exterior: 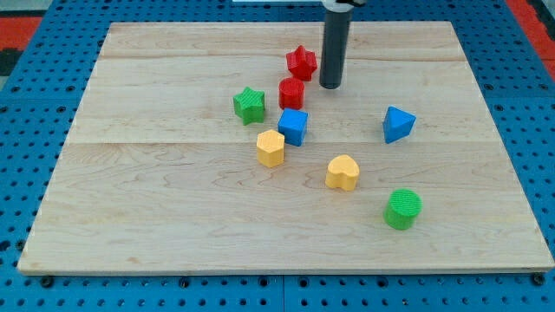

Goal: Push the heart parallel to the green circle

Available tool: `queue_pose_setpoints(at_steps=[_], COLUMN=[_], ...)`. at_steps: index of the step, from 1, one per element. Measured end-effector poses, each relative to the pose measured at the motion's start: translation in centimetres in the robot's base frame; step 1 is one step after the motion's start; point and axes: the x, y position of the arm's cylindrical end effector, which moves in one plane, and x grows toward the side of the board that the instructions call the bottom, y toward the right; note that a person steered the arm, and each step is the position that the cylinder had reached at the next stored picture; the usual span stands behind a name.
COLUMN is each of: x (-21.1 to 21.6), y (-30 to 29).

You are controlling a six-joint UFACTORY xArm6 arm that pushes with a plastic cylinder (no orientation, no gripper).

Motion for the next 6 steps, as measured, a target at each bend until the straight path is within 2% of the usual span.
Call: queue_pose_setpoints(at_steps=[1,2,3,5,6], x=[7.8,10.0,10.0,14.3,16.3], y=[-0.6,-3.2,1.8,2.8,-3.8])
